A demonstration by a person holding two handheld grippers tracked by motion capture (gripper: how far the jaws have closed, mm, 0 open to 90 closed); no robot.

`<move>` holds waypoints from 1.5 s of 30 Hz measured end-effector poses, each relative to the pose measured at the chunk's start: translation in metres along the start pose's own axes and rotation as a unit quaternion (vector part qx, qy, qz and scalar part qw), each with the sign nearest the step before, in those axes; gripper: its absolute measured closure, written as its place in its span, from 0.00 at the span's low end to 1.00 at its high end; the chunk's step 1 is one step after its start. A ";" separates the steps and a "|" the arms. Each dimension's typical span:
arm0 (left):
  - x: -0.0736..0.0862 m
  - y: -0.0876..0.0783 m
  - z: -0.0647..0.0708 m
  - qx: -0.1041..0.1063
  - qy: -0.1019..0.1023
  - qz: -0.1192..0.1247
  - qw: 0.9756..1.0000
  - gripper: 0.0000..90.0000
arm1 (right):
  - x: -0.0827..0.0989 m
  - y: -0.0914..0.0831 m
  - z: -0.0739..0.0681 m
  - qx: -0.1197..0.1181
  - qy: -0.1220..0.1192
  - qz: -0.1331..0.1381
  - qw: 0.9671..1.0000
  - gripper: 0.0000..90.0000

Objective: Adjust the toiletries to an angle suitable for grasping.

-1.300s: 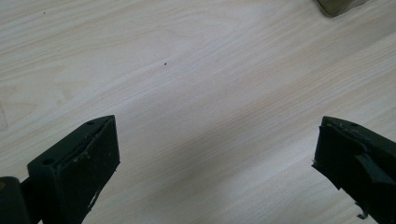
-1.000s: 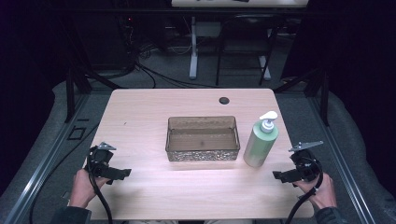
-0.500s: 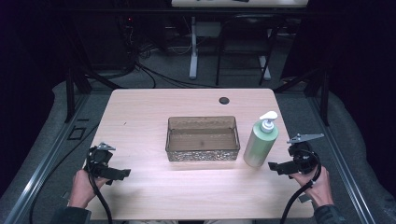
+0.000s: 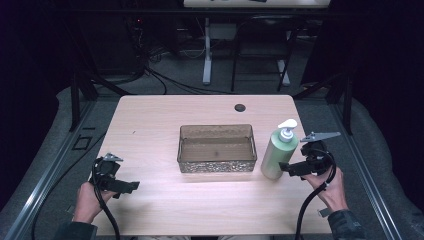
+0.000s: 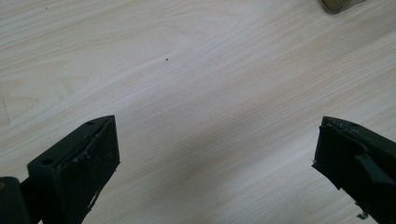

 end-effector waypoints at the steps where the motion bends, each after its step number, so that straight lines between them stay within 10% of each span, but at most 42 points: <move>1: 0.000 0.000 0.000 0.000 0.000 0.000 1.000 0.00 | -0.003 0.000 0.000 0.001 0.001 0.002 1.000 0.00; 21: 0.001 0.001 0.002 -0.003 0.002 -0.005 1.000 0.00 | -0.038 0.008 0.006 0.021 0.000 0.042 0.999 0.01; 45: 0.001 0.002 0.004 -0.003 0.006 -0.009 1.000 0.00 | -0.040 0.006 0.002 0.036 -0.005 0.036 0.999 0.12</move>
Point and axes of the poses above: each handheld gripper's, and its own axes: y roughly forward along the jaws, x roughly out of its underside, z roughly to its right, the point moved 3 cm from there along y, roughly forward along the jaws, and after that the axes turned 13 degrees about -y, right-handed, at the moved point
